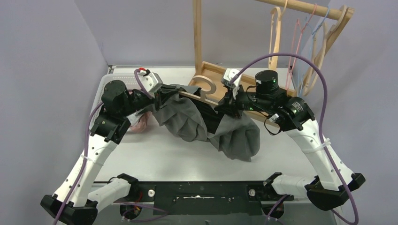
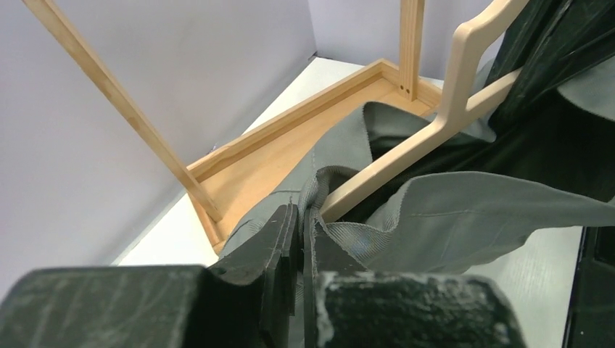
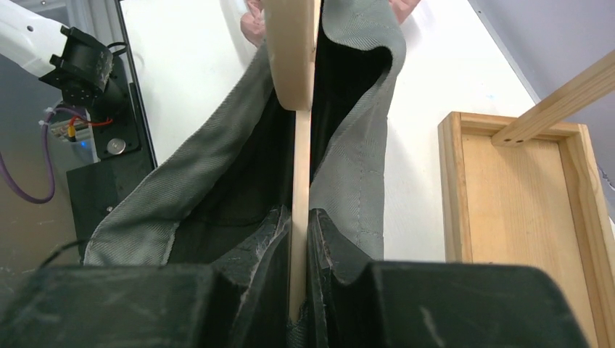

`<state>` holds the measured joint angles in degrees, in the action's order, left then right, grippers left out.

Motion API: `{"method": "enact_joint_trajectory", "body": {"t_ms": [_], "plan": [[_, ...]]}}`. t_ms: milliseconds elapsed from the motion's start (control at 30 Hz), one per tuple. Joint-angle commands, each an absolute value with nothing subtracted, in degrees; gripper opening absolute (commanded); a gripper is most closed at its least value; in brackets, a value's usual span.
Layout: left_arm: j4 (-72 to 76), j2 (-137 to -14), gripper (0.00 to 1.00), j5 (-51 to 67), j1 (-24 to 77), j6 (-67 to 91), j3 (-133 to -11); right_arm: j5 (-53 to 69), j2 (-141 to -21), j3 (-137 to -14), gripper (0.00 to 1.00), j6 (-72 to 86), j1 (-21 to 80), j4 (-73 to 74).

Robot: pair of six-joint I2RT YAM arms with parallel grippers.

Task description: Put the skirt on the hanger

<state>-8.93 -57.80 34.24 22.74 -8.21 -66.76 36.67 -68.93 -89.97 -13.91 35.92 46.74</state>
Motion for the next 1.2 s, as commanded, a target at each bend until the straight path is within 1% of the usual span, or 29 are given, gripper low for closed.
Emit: {"method": "enact_joint_trajectory", "body": {"t_ms": [0,133,267,400,533,600,700,767,833,867,900,933,967,1033,1067,1100,1167], "plan": [[-9.66,-56.93,0.0,30.15,22.98,-11.03,-70.01,36.39,-64.0,-91.74,0.0,-12.58,35.88,42.91],[-10.5,-57.09,0.0,23.29,23.47,-8.44,-76.93,34.14,-62.97,-92.81,0.0,-13.27,35.86,45.79],[-6.22,-56.62,0.0,25.03,23.47,-5.01,-79.41,33.0,-61.56,-93.95,0.0,-12.93,35.87,45.97],[-6.65,-57.44,0.0,24.56,23.55,-4.64,-78.99,34.54,-61.41,-95.02,0.0,-13.12,35.86,46.95],[-6.77,-56.48,0.0,17.48,23.55,-3.9,-76.04,27.0,-59.59,-93.73,0.0,-12.06,35.83,46.05],[-10.17,-57.28,0.0,21.54,23.55,-4.34,-76.75,25.51,-59.55,-93.25,0.0,-12.19,35.86,46.24],[-13.83,-59.13,0.0,36.66,23.7,-6.44,-78.25,26.67,-62.87,-95.98,0.0,-13.79,35.86,51.93],[-6.33,-57.71,0.0,42.38,23.98,-3.19,-74.71,27.67,-64.7,-97.02,0.0,-14.7,35.95,53.81],[3.05,-55.91,0.0,43.27,23.99,1.42,-70.46,27.94,-65.04,-96.34,0.0,-15.0,35.95,52.97],[5.23,-55.51,0.04,43.2,23.99,2.39,-69.54,27.95,-64.92,-95.88,0.0,-15.03,35.94,52.25],[5.12,-55.41,0.19,42.75,23.99,2.12,-69.52,27.91,-64.8,-95.52,0.0,-15.03,35.95,51.59],[3.86,-55.32,0.31,41.36,23.99,1.31,-69.79,27.79,-64.71,-95.46,0.0,-14.96,35.95,51.17],[1.79,-55.12,0.4,38.22,23.91,0.57,-69.85,27.78,-64.54,-95.46,0.0,-14.9,35.95,50.79],[-1.6,-54.39,0.53,28.82,23.51,0.06,-69.01,27.67,-63.93,-95.3,0.0,-14.69,35.89,50.42],[-2.85,-53.92,0.57,22.08,23.05,0.45,-68.35,27.5,-63.64,-95.22,0.0,-14.53,35.9,50.45],[-3.94,-53.45,0.59,19.07,22.33,1.13,-67.65,27.33,-63.35,-95.19,0.0,-14.36,35.95,50.56],[-5.05,-52.24,0.6,17.39,20.14,2.08,-65.67,27.57,-62.95,-95.19,0.0,-14.08,35.95,50.96]]}}
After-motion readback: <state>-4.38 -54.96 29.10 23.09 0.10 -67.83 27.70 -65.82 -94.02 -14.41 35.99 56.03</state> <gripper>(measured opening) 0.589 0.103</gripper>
